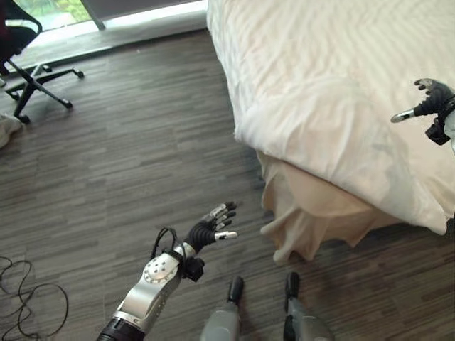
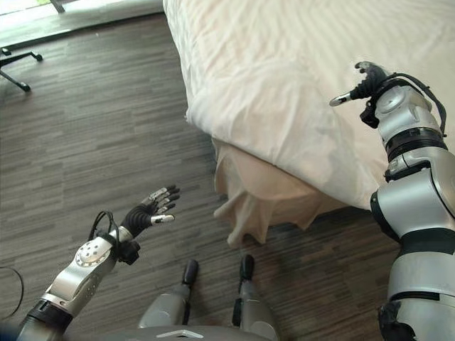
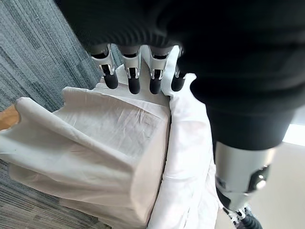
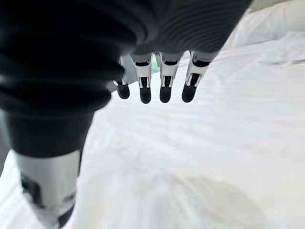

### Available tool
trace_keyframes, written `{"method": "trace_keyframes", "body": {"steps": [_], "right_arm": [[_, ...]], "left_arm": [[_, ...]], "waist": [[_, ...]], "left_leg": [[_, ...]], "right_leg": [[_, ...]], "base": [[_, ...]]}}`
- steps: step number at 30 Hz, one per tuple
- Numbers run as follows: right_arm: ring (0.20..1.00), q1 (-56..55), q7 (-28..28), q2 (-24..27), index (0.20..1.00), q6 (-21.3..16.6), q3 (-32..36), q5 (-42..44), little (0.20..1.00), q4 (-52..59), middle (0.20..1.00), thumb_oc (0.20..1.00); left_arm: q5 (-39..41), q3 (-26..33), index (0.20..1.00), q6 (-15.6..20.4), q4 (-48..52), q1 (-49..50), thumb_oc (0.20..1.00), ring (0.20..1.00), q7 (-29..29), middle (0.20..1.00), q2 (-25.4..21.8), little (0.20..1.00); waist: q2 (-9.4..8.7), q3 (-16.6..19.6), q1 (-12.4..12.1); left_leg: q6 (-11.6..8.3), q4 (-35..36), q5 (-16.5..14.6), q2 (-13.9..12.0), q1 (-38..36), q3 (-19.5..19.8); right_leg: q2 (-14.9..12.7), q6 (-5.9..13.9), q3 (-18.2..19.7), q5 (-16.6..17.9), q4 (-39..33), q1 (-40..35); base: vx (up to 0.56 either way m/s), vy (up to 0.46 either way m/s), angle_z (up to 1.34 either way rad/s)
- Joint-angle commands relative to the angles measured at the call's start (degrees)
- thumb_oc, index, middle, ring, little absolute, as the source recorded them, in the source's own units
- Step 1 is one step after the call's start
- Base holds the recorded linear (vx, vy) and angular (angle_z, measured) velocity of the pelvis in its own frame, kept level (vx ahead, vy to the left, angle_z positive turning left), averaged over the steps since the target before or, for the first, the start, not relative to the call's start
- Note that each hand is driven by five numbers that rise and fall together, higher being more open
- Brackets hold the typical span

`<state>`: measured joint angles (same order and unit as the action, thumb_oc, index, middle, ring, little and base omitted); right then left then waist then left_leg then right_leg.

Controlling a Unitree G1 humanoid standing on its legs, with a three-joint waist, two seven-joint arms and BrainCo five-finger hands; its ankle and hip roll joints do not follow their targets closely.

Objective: Making the bed.

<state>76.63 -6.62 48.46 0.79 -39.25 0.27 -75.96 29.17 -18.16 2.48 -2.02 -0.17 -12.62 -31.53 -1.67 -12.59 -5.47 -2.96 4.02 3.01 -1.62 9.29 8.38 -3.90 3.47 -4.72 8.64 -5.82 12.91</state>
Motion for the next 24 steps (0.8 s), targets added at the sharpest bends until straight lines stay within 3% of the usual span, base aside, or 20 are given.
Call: {"method": "trace_keyframes", "body": {"steps": [1, 4, 5, 11, 14, 24], "right_arm": [[1.000, 9.45, 0.75, 2.30, 1.000, -0.80, -3.61, 5.59, 1.000, -0.17, 1.000, 1.000], [1.000, 10.17, 1.03, 1.77, 1.000, -0.77, -2.95, 8.41, 1.000, -0.36, 1.000, 1.000], [1.000, -5.40, -2.60, 8.18, 1.000, 2.02, 6.08, 1.91, 1.000, -4.99, 1.000, 1.000], [1.000, -4.09, -1.01, 8.90, 1.000, 1.72, 6.35, 3.00, 1.000, -3.10, 1.000, 1.000], [1.000, 1.39, -1.03, 9.70, 1.000, 1.91, 2.48, 1.65, 1.000, -2.35, 1.000, 1.000], [1.000, 10.72, -0.26, 3.14, 1.000, 2.65, -4.98, 0.14, 1.000, 0.65, 1.000, 1.000]], "left_arm": [[2.41, -0.93, 1.000, 2.68, 3.67, -2.44, 1.000, 1.000, 0.43, 1.000, -0.79, 1.000], [2.05, -0.80, 1.000, 2.58, 3.63, -2.32, 1.000, 1.000, 0.85, 1.000, -0.44, 1.000], [-6.03, 10.28, 1.000, -1.56, 0.59, 7.11, 1.000, 1.000, 3.18, 1.000, 0.09, 1.000], [-5.79, 13.41, 1.000, -0.82, 0.50, 8.27, 1.000, 1.000, 4.24, 1.000, -1.24, 1.000], [-5.48, 14.67, 1.000, -0.77, -0.02, 8.81, 1.000, 1.000, 4.91, 1.000, -2.19, 1.000], [-4.90, 13.06, 1.000, -0.89, 0.28, 6.39, 1.000, 1.000, 6.07, 1.000, -2.98, 1.000]], "waist": [[-0.84, -0.39, -0.47], [-0.94, -0.53, -0.47], [-3.35, 1.15, -5.05], [-2.40, -0.03, -5.88], [-2.81, -1.38, -6.69], [-4.41, -4.03, -8.16]], "left_leg": [[-1.53, 0.98, 5.91, -0.10, 1.94, -3.00], [-1.66, 0.98, 5.90, -0.22, 2.27, -3.30], [0.10, -0.07, 7.49, -1.28, 0.34, -9.02], [-0.29, 0.98, 8.25, -0.90, 3.40, -8.27], [-0.33, 0.98, 8.45, -0.80, 4.91, -7.87], [-0.47, 0.98, 9.07, -0.38, 8.13, -6.36]], "right_leg": [[-0.50, 2.72, 1.84, 1.66, 0.82, -2.57], [-0.28, 2.75, 2.09, 1.54, 0.82, -2.17], [-1.61, 2.51, -8.33, -2.73, 1.07, -11.90], [-2.07, 3.08, -8.76, -1.46, 0.89, -8.24], [-2.36, 3.35, -9.13, -0.97, 0.94, -6.85], [-2.64, 3.36, -9.93, -0.12, 1.15, -4.09]], "base": [[0.00, -0.009, -0.03], [0.01, -0.005, -0.03], [-0.02, 0.021, -0.05], [-0.04, 0.047, 0.07], [-0.02, 0.036, 0.07], [-0.02, 0.010, 0.12]]}}
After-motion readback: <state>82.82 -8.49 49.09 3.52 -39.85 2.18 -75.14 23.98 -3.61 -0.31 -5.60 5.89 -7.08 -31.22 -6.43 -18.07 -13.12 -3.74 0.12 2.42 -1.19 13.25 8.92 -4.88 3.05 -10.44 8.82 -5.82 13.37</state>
